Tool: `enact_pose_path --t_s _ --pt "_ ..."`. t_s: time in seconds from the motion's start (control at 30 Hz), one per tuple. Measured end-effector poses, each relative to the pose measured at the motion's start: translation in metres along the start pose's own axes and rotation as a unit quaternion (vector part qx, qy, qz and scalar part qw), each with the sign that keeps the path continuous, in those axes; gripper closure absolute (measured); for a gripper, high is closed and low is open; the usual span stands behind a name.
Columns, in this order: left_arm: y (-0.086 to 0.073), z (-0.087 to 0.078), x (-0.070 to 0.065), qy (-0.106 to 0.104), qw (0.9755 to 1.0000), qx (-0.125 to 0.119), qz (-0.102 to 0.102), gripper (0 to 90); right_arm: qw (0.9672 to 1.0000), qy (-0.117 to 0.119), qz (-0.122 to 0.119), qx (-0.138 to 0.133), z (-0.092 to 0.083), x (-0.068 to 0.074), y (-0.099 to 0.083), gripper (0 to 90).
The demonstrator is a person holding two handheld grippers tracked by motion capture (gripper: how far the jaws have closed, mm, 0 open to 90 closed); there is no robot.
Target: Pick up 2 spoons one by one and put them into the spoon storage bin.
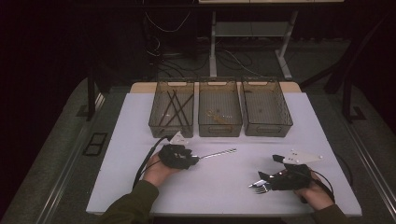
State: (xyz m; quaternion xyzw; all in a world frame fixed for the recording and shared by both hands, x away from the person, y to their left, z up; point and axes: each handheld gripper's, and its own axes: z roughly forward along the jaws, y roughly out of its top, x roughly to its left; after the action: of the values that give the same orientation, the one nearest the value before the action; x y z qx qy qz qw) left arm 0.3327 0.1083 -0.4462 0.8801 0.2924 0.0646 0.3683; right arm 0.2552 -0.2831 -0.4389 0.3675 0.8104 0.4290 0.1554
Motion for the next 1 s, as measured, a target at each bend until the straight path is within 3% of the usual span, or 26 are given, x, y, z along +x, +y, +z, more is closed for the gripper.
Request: enact_pose_path --t_s 0.13,0.23,0.37,0.5,0.63,0.67,0.7,1.0 --pt "-0.001 -0.001 -0.003 0.002 1.0 0.0 0.006 52.5 1.0 -0.001 0.0 0.0 -0.001 0.0 0.0 14.4" --pt "-0.001 -0.001 -0.005 0.008 0.9997 0.007 0.024 53.2 1.0 -0.001 0.001 0.0 -0.001 0.0 0.0 14.4" --pt "-0.002 -0.002 -0.007 0.01 0.9993 0.01 0.034 55.0 1.0 -0.001 -0.001 -0.001 -0.001 0.0 0.0 14.4" --pt "-0.002 -0.002 -0.008 0.008 0.9993 0.009 0.035 56.0 1.0 -0.002 0.0 0.0 -0.001 0.0 0.0 14.4" --pt "-0.003 -0.003 -0.006 -0.001 0.9997 0.004 0.024 57.2 1.0 -0.003 -0.004 -0.001 -0.001 0.0 0.0 14.4" --pt "-0.003 -0.004 -0.006 0.003 0.9996 0.003 0.028 58.9 1.0 -0.003 -0.005 -0.001 -0.001 0.0 0.0 14.4" --pt "-0.003 -0.004 -0.006 0.001 0.9996 0.001 0.027 67.5 1.0 -0.003 -0.005 0.0 -0.001 0.0 0.0 14.4" --pt "-0.002 -0.009 -0.011 -0.001 0.9986 0.0 0.053 75.9 1.0 -0.004 -0.005 0.0 -0.001 0.0 0.0 14.4"
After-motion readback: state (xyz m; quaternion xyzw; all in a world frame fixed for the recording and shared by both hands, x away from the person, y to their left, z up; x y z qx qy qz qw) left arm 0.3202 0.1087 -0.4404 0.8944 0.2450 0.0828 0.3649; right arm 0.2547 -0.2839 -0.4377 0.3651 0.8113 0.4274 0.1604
